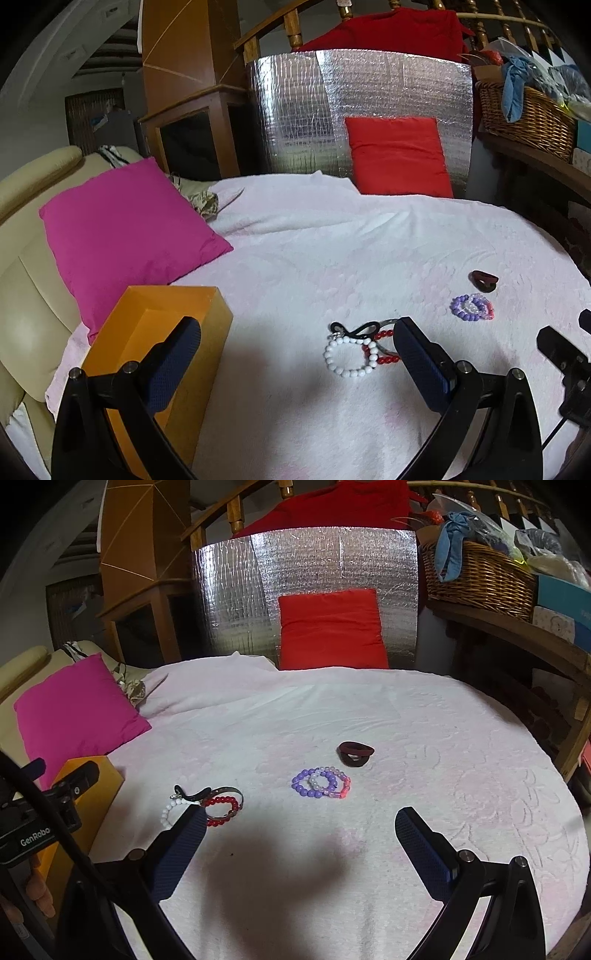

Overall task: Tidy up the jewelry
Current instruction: 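Grasp the white pearl bracelet with the left tool while the right tool grasps the pink-white bead bracelet, then carry both bracelets into the orange box and open both tools, then move both open tools back to the remaining jewelry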

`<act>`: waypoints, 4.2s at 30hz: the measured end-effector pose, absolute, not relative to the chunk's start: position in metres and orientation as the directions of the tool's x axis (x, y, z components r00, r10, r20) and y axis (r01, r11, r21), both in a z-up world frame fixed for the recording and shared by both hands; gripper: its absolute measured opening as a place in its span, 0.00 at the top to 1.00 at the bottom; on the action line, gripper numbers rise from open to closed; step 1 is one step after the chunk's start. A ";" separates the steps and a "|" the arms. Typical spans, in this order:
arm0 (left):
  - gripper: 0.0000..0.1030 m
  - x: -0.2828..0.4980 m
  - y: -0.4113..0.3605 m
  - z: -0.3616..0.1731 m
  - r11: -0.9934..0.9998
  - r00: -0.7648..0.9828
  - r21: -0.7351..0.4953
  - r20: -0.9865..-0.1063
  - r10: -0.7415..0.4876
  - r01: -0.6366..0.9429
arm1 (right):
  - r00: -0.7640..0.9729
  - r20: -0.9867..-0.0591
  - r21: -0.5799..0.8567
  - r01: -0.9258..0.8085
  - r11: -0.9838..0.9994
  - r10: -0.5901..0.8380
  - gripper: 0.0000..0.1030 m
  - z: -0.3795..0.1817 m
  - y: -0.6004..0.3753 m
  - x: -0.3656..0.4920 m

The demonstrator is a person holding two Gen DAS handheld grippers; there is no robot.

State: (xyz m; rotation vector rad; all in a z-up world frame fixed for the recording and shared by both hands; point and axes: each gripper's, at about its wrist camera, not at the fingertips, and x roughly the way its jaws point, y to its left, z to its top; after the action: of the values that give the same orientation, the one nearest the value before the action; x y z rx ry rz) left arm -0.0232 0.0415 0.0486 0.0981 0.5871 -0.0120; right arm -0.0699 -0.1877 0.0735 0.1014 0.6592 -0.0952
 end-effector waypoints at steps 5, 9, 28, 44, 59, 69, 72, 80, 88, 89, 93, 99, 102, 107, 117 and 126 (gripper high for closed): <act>0.00 -0.006 0.062 0.029 0.997 0.803 0.052 -0.596 -0.016 0.059 | 0.775 -0.630 0.090 0.138 0.986 -0.051 0.00 0.070 -0.197 -0.055; 0.00 0.007 0.072 0.010 0.994 0.774 0.028 -0.630 -0.064 0.105 | 0.753 -0.658 0.133 0.156 0.979 -0.030 0.00 0.061 -0.216 -0.034; 0.10 0.050 0.013 -0.038 0.958 0.587 -0.052 -0.780 -0.216 0.283 | 0.618 -0.778 0.324 0.238 0.916 0.114 0.44 -0.012 -0.283 0.047; 0.91 0.067 0.017 -0.063 0.928 0.472 -0.197 -0.816 -0.333 0.315 | 0.649 -0.760 0.207 0.191 0.960 0.035 0.92 -0.012 -0.245 0.066; 0.94 0.046 0.032 -0.045 0.924 0.532 -0.193 -0.771 -0.351 0.330 | 0.736 -0.661 0.337 0.117 0.934 0.147 0.92 0.026 -0.237 0.021; 0.26 0.061 0.019 -0.060 0.951 0.520 -0.165 -0.806 -0.284 0.263 | 0.725 -0.670 0.357 0.125 0.926 0.161 0.92 0.021 -0.238 0.022; 0.25 0.066 0.001 -0.073 0.946 0.476 -0.165 -0.832 -0.286 0.281 | 0.717 -0.677 0.358 0.126 0.925 0.164 0.92 0.018 -0.237 0.023; 0.91 0.070 -0.003 -0.073 0.955 0.531 -0.121 -0.809 -0.254 0.272 | 0.730 -0.662 0.347 0.101 0.932 0.167 0.92 0.023 -0.231 0.018; 0.91 0.041 0.016 -0.045 0.953 0.592 -0.162 -0.754 -0.286 0.255 | 0.754 -0.626 0.353 0.046 0.935 0.199 0.92 0.033 -0.213 0.012; 0.91 0.033 0.020 -0.036 0.951 0.614 -0.166 -0.732 -0.296 0.261 | 0.757 -0.618 0.359 0.032 0.933 0.212 0.92 0.035 -0.209 0.011; 0.91 0.007 0.030 -0.005 0.957 0.688 -0.128 -0.670 -0.277 0.261 | 0.761 -0.593 0.379 -0.026 0.925 0.265 0.92 0.040 -0.189 0.007; 0.91 -0.045 0.080 0.034 0.973 0.763 -0.144 -0.603 -0.232 0.181 | 0.746 -0.553 0.416 -0.140 0.898 0.372 0.92 0.046 -0.145 0.001; 0.91 -0.066 0.120 0.043 0.986 0.782 -0.127 -0.601 -0.166 0.112 | 0.712 -0.526 0.473 -0.209 0.856 0.464 0.92 0.049 -0.120 0.001; 0.91 -0.075 0.186 0.035 0.998 0.778 -0.034 -0.628 0.020 -0.053 | 0.628 -0.503 0.520 -0.328 0.788 0.594 0.92 0.056 -0.050 0.007; 0.78 -0.071 0.245 -0.019 0.981 0.658 -0.002 -0.742 0.128 -0.193 | 0.486 -0.580 0.488 -0.435 0.757 0.653 0.89 0.050 0.097 0.037; 0.38 -0.075 0.222 0.018 0.981 0.729 0.058 -0.662 0.176 -0.185 | 0.581 -0.575 0.475 -0.336 0.813 0.576 0.47 0.048 0.040 0.040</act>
State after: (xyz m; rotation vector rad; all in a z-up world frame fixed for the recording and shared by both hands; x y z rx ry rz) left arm -0.0753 0.2215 0.0177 -0.0125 0.7279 0.1986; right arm 0.0402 0.0396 0.0482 0.3333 0.7859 0.5444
